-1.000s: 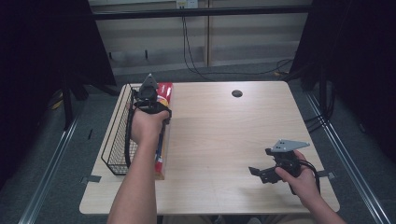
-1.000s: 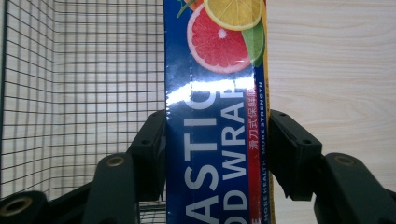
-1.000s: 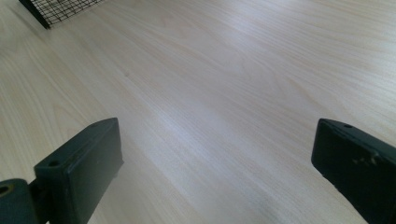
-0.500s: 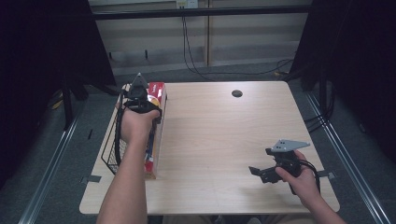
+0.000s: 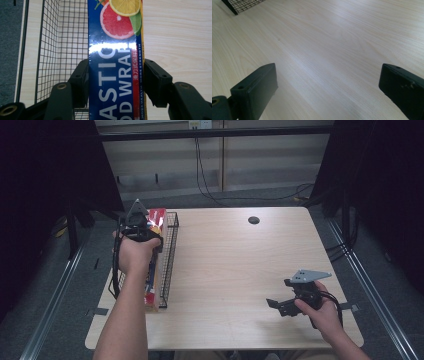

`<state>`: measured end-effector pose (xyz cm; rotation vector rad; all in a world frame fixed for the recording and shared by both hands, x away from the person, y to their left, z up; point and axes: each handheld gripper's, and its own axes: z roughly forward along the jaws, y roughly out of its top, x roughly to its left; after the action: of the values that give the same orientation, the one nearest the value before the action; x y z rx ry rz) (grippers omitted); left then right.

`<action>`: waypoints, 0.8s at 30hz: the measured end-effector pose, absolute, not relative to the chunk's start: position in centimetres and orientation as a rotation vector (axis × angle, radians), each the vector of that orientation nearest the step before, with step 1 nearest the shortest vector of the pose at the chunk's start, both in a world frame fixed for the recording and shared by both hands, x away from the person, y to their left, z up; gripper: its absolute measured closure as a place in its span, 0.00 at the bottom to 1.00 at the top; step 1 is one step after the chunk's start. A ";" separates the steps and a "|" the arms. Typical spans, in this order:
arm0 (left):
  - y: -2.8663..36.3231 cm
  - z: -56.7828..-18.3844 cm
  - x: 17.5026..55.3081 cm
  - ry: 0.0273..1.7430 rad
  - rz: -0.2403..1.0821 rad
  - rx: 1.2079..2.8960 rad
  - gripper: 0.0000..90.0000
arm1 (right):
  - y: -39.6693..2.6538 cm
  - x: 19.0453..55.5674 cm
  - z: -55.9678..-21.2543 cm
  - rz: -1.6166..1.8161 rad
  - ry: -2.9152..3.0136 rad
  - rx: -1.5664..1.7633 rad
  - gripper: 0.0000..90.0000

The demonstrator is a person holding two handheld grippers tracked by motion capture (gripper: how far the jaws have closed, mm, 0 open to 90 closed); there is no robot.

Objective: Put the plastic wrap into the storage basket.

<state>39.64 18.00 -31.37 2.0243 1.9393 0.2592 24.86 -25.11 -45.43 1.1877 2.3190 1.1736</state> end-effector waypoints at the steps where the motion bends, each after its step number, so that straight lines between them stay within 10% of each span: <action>1: 18.0 -31.4 39.6 1.939 0.259 2.024 0.50 | -25.1 24.9 -45.4 1.174 2.319 1.188 0.02; 24: 19.6 -31.6 39.9 1.975 0.237 2.000 0.50 | -25.1 24.8 -45.4 1.173 2.328 1.185 0.02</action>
<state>39.87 19.56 -31.62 2.0000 1.9753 0.2373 24.85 -25.09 -45.44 1.1845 2.3279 1.1730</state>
